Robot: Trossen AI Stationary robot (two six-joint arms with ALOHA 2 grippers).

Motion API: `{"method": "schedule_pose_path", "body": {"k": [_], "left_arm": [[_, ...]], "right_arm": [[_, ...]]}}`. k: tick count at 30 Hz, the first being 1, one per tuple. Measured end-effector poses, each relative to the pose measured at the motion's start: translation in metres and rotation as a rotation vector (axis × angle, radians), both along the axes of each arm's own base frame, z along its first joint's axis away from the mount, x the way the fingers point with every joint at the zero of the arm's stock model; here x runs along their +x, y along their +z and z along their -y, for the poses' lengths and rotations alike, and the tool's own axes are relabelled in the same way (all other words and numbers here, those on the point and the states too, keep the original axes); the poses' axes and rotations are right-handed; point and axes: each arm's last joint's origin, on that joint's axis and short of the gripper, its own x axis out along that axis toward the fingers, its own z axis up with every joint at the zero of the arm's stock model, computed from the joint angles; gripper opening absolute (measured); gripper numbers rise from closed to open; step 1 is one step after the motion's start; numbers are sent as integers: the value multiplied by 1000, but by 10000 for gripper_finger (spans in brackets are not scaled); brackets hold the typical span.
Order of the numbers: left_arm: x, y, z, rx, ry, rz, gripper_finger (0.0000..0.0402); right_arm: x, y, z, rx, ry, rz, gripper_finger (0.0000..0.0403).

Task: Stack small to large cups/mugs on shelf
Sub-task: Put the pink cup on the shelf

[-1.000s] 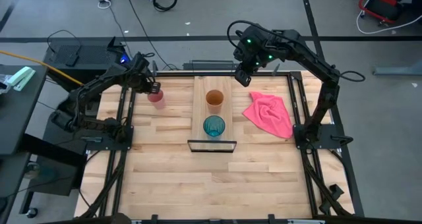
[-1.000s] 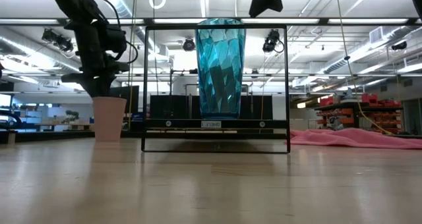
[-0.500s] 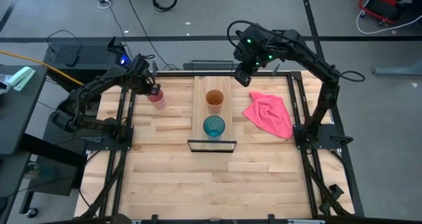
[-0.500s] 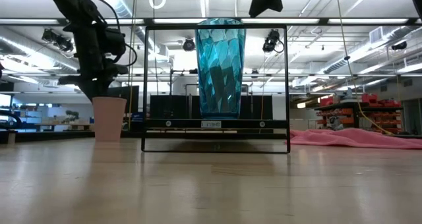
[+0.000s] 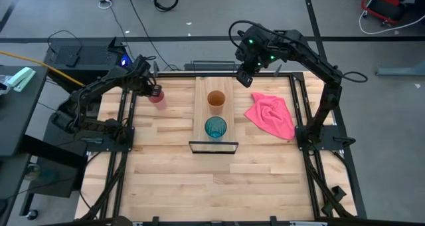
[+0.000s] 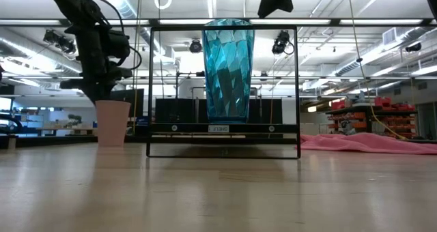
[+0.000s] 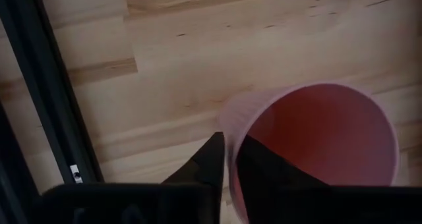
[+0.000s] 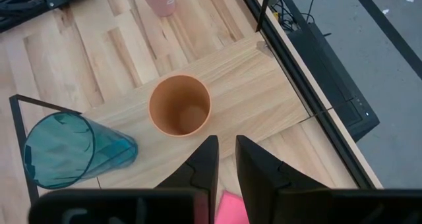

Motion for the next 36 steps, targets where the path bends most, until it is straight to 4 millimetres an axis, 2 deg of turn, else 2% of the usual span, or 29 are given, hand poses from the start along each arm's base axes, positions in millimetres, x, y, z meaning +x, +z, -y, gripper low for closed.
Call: {"method": "schedule_pose_path", "body": {"k": [4,9,11,14,18,25,29,32,36], "left_arm": [[0,0,0,4,0,4,11],[1,2,0,-12,-9,26,15],[4,8,-1,-15,-25,71,10],[14,25,-3,0,-37,143,10],[31,59,-4,76,-67,220,9],[55,131,1,292,-75,305,9],[59,160,6,370,-72,344,9],[64,172,9,384,-57,365,9],[77,181,8,373,-85,365,9]], "right_arm": [[0,0,0,0,0,0,61],[0,0,0,0,1,-1,61],[-1,-1,0,-7,18,-13,61],[-4,-3,-1,-12,53,-58,61],[-10,-2,0,-14,58,-77,60],[-30,12,-1,-59,66,-31,55],[-44,22,-8,-79,80,45,55],[-56,16,-15,-79,100,110,55],[-76,-11,-26,-69,66,175,55]]}}
